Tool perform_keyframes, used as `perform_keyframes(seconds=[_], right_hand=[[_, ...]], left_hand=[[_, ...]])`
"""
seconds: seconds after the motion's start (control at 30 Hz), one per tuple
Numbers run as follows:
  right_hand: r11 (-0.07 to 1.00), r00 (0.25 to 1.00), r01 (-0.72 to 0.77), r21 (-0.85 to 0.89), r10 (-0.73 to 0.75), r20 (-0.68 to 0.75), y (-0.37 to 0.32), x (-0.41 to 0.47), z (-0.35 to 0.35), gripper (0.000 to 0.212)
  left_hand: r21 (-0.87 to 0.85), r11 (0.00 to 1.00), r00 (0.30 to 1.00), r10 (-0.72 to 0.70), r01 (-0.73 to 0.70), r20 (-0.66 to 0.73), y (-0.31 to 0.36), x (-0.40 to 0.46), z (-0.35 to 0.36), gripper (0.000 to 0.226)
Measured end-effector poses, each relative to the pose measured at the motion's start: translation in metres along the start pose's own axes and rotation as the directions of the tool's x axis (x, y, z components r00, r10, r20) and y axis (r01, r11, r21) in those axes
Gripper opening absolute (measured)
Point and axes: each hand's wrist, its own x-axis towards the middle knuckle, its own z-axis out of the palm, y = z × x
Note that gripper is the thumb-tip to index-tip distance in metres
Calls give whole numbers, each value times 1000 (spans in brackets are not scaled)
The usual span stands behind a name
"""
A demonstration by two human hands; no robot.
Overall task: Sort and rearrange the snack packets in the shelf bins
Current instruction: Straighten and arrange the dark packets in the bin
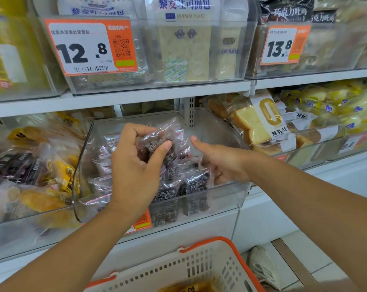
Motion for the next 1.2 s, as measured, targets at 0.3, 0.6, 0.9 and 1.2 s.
perform_keyframes(seconds=[0.3, 0.6, 0.9, 1.2], right_hand=[[997, 1000, -24, -68, 25, 13, -11, -25, 6, 100], [896, 918, 390, 214, -359, -171, -9, -35, -29, 44], [689, 605, 512, -514, -713, -354, 0, -29, -46, 23], [556, 557, 112, -824, -722, -412, -26, -21, -54, 25]], left_hand=[[-2, 999, 994, 48, -48, 94, 15, 11, 5, 23], [-19, 999, 954, 37, -33, 298, 15, 27, 31, 23], [363, 913, 839, -43, -188, 542, -10, 41, 65, 45], [772, 557, 431, -642, -306, 634, -18, 49, 43, 116]])
